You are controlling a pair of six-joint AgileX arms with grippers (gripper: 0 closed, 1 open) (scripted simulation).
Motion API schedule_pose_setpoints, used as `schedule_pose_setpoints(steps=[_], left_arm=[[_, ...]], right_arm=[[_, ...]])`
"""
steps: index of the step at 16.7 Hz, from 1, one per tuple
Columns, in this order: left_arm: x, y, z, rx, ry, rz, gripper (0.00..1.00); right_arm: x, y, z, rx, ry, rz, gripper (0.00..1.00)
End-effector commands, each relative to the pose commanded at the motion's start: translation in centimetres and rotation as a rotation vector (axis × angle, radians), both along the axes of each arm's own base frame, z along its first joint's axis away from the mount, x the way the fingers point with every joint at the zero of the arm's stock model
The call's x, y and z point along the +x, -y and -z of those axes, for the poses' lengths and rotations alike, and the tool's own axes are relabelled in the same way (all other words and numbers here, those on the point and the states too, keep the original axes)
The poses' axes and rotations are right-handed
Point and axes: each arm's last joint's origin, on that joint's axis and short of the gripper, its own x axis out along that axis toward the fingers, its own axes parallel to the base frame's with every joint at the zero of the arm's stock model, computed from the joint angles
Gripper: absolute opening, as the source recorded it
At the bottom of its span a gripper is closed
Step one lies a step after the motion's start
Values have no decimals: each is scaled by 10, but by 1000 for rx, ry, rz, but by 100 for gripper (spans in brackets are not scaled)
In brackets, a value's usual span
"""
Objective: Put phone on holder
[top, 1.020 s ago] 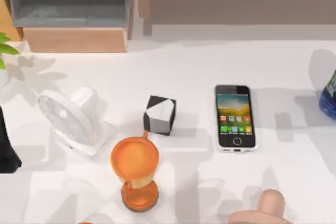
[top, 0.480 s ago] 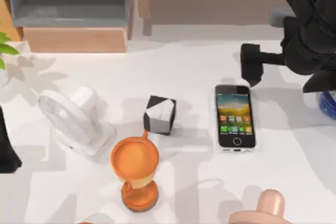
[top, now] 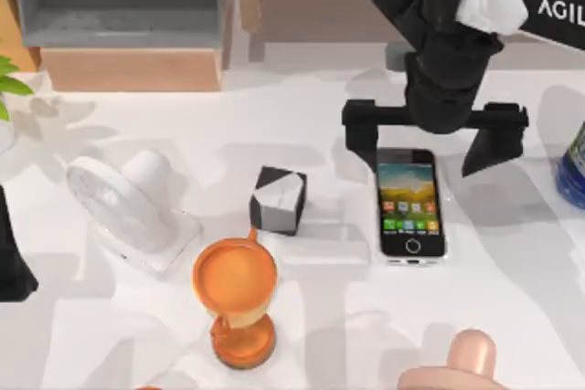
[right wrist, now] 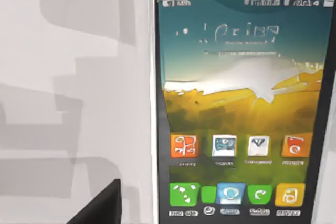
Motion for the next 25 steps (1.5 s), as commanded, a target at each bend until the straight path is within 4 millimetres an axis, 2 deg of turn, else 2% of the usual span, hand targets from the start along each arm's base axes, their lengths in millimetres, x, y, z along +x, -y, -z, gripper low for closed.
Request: schedule_pose_setpoints(steps=[7,9,15,20,25], left_arm=[[0,0,0,0,0,0,100],[0,0,0,0,0,0,100],[0,0,0,0,0,0,100],[0,0,0,0,0,0,100],[0,0,0,0,0,0,100]], right_arm=[[1,0,3,-2,-5,1,100],[2,-1,16,-5,-9,-2,100],[3,-3,77,-1,-3,-2,100],[2,-3,82,-3,-6,-2,100],[2,-3,82,-3,-6,-2,62]])
